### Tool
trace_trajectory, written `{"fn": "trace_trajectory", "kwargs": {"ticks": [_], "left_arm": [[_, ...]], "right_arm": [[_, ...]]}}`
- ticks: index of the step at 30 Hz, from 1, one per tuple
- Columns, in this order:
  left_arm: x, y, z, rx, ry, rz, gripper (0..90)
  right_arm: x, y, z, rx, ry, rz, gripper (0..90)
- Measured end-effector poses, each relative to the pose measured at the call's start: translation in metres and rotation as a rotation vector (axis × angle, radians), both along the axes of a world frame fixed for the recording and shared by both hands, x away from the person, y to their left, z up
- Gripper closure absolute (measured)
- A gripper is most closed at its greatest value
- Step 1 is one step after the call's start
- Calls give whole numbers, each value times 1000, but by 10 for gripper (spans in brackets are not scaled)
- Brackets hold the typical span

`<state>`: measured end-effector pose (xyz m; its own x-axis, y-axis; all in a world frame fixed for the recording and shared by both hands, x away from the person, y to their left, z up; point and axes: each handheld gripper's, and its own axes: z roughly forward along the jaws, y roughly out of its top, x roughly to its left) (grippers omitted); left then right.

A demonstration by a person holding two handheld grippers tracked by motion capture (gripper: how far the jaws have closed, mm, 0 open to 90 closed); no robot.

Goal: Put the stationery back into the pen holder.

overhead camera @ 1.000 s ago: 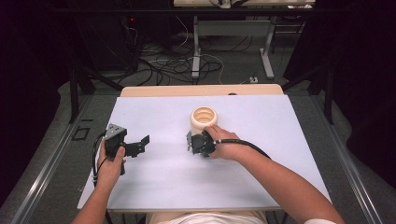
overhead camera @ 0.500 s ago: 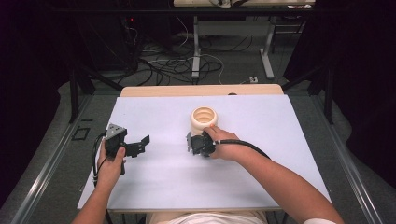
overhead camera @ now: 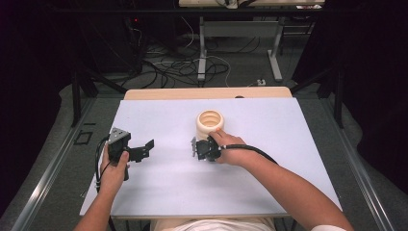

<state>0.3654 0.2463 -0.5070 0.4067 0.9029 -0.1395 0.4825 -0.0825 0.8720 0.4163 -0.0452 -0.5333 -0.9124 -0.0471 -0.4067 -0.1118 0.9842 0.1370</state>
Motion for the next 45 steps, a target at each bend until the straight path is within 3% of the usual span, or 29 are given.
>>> {"fn": "trace_trajectory", "kwargs": {"ticks": [9,19,20,23,37,45], "left_arm": [[0,0,0,2,1,-2,3],[0,0,0,4,1,-2,3],[0,0,0,3,1,-2,3],[0,-1,0,2,0,-1,3],[0,-1,0,2,0,-2,3],[0,-1,0,1,4,-1,3]], "right_arm": [[0,1,-1,5,-6,0,650],[-4,3,4,2,24,-10,652],[-4,3,3,32,21,-5,652],[-5,4,7,27,28,-11,652],[-9,5,26,97,40,-39,652],[-12,7,41,175,53,-55,652]]}}
